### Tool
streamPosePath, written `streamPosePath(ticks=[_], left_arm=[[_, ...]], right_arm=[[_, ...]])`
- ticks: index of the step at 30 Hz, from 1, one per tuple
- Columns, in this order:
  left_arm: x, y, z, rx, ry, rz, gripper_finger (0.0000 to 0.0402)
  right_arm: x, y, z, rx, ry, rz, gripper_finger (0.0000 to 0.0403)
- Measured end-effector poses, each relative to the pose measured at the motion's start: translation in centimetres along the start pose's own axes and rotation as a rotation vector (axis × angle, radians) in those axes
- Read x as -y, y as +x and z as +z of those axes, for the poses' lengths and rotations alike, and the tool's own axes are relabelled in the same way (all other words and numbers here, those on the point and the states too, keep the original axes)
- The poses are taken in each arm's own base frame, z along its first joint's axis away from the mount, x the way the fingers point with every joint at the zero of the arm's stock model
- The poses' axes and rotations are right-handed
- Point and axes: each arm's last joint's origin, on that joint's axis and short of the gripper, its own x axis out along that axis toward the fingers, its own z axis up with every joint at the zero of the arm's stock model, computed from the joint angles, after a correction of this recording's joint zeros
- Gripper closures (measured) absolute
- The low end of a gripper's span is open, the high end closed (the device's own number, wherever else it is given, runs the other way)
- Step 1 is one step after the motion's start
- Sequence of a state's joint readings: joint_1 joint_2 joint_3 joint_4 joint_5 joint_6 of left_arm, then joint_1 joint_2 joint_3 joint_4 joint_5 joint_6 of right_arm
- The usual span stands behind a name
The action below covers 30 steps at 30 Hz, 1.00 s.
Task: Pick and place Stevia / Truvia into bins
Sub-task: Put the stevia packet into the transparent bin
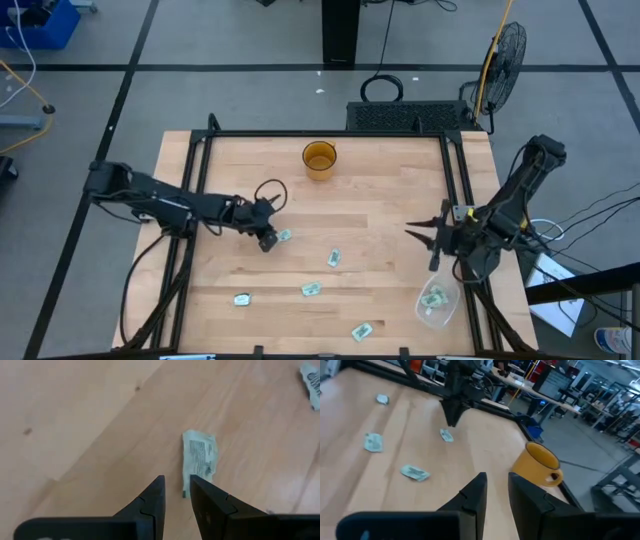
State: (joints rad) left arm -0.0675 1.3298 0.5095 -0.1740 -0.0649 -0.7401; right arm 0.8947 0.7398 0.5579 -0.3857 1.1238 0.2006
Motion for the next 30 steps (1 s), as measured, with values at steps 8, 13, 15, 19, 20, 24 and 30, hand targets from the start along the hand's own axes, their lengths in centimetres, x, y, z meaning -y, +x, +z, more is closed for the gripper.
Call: streamPosePath(ticks=[8,13,15,19,20,24,30], left_arm=[[0.3,1.0,0.1,0.007,-0.013,-0.026,0.0309],[0.2,1.1,0.0,-0.013,-0.002,-0.026,0.0309],[0.2,1.1,0.0,-0.015,-0.002,-0.026,0.0309],[0.2,1.1,0.0,-0.015,-0.012,-0.031,0.0309],[0.3,1.1,0.0,-0.02,-0.017,-0.037,0.0309],[0.3,1.1,-0.1,-0.037,-0.027,-0.057,0.0309],[0.3,1.3,-0.2,-0.052,-0.016,-0.054,0.0309]], right_arm=[[0.4,1.4,-0.3,-0.064,-0.043,-0.009,0.0308],[0.9,2.7,-1.9,-0.127,-0.103,-0.071,0.026],[1.1,3.1,-2.5,-0.153,-0.136,-0.098,0.0244],[1.6,3.9,-2.9,-0.166,-0.175,-0.146,0.0224],[1.7,4.1,-2.7,-0.161,-0.182,-0.157,0.0221],[2.3,4.9,-2.1,-0.13,-0.195,-0.207,0.0215],[3.2,5.7,-1.3,-0.077,-0.194,-0.282,0.0217]])
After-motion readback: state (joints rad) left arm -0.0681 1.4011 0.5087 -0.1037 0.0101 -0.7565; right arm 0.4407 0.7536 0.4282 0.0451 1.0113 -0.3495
